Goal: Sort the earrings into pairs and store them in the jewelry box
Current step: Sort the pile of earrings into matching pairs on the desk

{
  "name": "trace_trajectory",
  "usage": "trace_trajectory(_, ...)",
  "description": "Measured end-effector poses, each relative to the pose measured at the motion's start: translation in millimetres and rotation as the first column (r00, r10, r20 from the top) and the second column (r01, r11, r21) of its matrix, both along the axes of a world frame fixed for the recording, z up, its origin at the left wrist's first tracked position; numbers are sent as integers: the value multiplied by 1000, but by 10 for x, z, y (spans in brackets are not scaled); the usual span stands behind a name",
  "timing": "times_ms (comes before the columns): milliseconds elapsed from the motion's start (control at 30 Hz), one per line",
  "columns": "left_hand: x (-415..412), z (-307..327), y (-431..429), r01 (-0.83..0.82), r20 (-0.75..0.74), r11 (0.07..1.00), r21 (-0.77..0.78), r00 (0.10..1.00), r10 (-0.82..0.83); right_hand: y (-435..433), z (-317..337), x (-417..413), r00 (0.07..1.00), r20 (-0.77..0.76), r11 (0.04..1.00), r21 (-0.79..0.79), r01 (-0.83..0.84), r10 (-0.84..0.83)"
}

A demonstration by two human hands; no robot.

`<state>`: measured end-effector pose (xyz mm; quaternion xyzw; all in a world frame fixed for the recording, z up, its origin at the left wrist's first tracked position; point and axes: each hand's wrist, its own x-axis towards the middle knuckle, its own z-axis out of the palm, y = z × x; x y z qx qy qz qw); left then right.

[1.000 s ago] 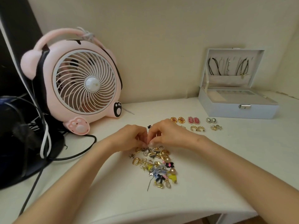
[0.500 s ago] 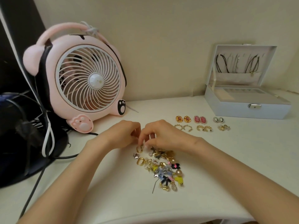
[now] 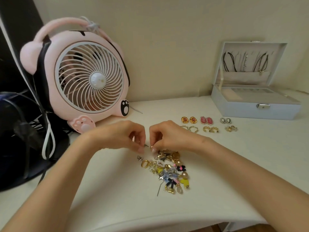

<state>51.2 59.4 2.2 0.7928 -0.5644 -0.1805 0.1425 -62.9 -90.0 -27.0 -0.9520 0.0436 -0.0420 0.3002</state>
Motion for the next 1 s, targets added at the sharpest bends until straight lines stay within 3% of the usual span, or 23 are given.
trace_trajectory(133, -181, -61, -60, 74, 67, 980, 186, 994, -87, -129, 25, -113, 994, 74, 989, 126, 72, -82)
trace_trajectory(367, -225, -130, -119, 93, 126, 979, 181, 985, -117, -309, 37, -340, 988, 91, 958, 270, 99, -128)
trace_trajectory(533, -189, -167, -147, 138, 175, 985, 102, 972, -154, -468, -10, -554, 946, 160, 903, 376, 205, -281)
trace_trajectory(700, -311, -84, -311, 26, 42, 967, -253, 999, -16, -578, -108, -710, 890, 173, 844, 434, 315, -421)
trace_trajectory(1000, -596, -384, -1098, -87, 138, 967, -241, 983, 123, -663, -238, -793, 840, 118, 809, 367, 459, -530)
